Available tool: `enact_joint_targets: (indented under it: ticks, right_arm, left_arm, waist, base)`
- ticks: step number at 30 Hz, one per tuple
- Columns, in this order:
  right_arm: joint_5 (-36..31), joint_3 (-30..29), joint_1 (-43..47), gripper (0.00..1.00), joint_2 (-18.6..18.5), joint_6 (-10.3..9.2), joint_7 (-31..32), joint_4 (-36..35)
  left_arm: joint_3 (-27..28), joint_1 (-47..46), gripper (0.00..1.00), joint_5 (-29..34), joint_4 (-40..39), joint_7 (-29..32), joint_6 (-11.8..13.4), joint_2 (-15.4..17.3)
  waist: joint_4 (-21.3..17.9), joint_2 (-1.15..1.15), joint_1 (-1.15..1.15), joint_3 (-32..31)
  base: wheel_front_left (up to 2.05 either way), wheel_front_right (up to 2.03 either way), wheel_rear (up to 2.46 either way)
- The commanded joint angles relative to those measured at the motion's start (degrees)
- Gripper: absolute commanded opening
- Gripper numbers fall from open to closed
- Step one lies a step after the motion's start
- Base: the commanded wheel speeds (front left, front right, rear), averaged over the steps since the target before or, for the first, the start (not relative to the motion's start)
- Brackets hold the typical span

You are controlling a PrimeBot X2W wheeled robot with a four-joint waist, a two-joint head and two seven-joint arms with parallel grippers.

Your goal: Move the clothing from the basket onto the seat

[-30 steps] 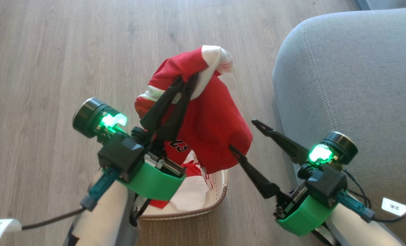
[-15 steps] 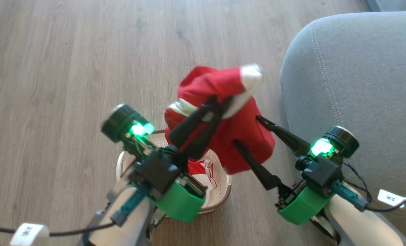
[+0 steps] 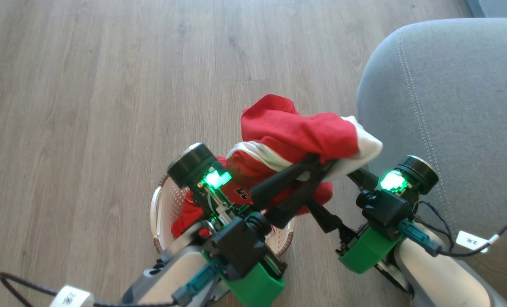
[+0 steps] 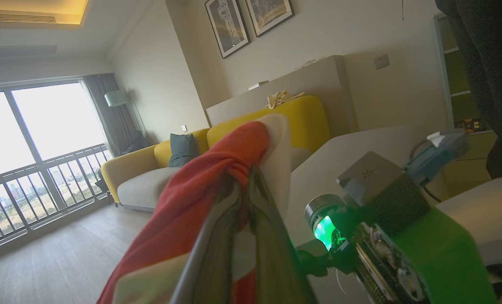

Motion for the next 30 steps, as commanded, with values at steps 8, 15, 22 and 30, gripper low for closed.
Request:
enact_joint_targets:
  ticks: [8,15,22,30]
  right_arm:
    - [-0.41,1.12,-2.34,1.0,1.88,-0.02,-0.37,0.27]
    - [0.98,0.88,-2.41,0.0,3.61,-0.02,-0.37,-1.27]
    - [1.79,-2.99,-1.25,0.0,5.39,-0.02,-0.37,-3.11]
    - [3.41,-11.21,0.9,0.0,9.18,-0.02,-0.37,-6.2]
  left_arm:
    - [-1.86,-3.51,0.0,-0.59,-3.09,-0.27,-0.04,0.46]
    - [-2.41,-3.61,0.0,-1.06,-2.8,-0.27,-0.04,0.7]
    - [-1.69,-3.16,0.0,-1.28,-2.56,-0.27,-0.04,0.7]
    - [-0.26,-1.87,0.0,-1.78,-2.01,-0.27,-0.04,0.45]
  waist:
    - [0.88,0.0,0.0,-0.45]
    - [1.25,0.0,0.0,-0.58]
    - [1.41,0.0,0.0,-0.42]
    - [1.47,0.0,0.0,-0.61]
  base:
    - [0.0,0.0,0.0]
    - [0.0,0.0,0.0]
    - [0.0,0.0,0.0]
    - [0.0,0.0,0.0]
